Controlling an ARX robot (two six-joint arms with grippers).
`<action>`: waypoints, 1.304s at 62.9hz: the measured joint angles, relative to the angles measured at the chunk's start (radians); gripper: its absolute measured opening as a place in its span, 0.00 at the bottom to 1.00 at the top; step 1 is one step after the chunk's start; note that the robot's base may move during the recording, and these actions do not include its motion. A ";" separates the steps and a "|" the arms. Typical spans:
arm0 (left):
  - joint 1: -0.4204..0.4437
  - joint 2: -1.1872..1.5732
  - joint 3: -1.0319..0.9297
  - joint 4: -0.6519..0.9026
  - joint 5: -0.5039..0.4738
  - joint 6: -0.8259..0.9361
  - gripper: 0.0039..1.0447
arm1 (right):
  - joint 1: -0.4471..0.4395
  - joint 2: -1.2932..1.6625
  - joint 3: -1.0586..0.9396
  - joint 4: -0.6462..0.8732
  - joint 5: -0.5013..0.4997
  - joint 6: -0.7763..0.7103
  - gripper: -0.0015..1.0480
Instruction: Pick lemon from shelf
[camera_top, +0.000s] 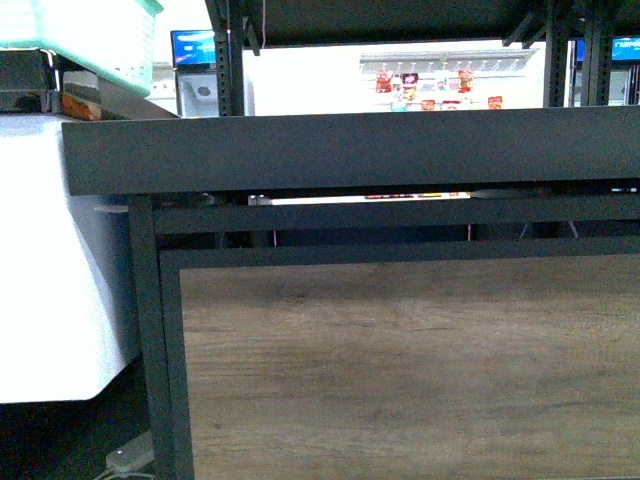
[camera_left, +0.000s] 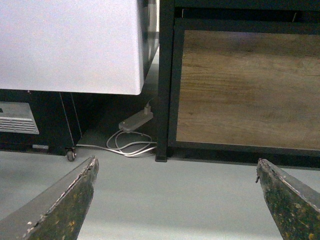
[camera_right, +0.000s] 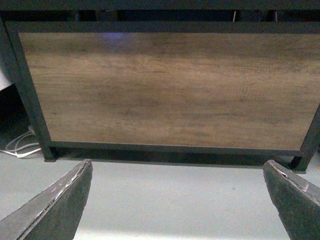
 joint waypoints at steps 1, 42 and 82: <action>0.000 0.000 0.000 0.000 0.000 0.000 0.93 | 0.000 0.000 0.000 0.000 0.000 0.000 0.98; 0.000 0.000 0.000 0.000 0.000 0.000 0.93 | 0.000 0.000 0.000 0.000 0.000 0.000 0.98; 0.000 0.000 0.000 0.000 -0.001 0.000 0.93 | 0.000 0.000 0.000 0.000 0.000 0.000 0.98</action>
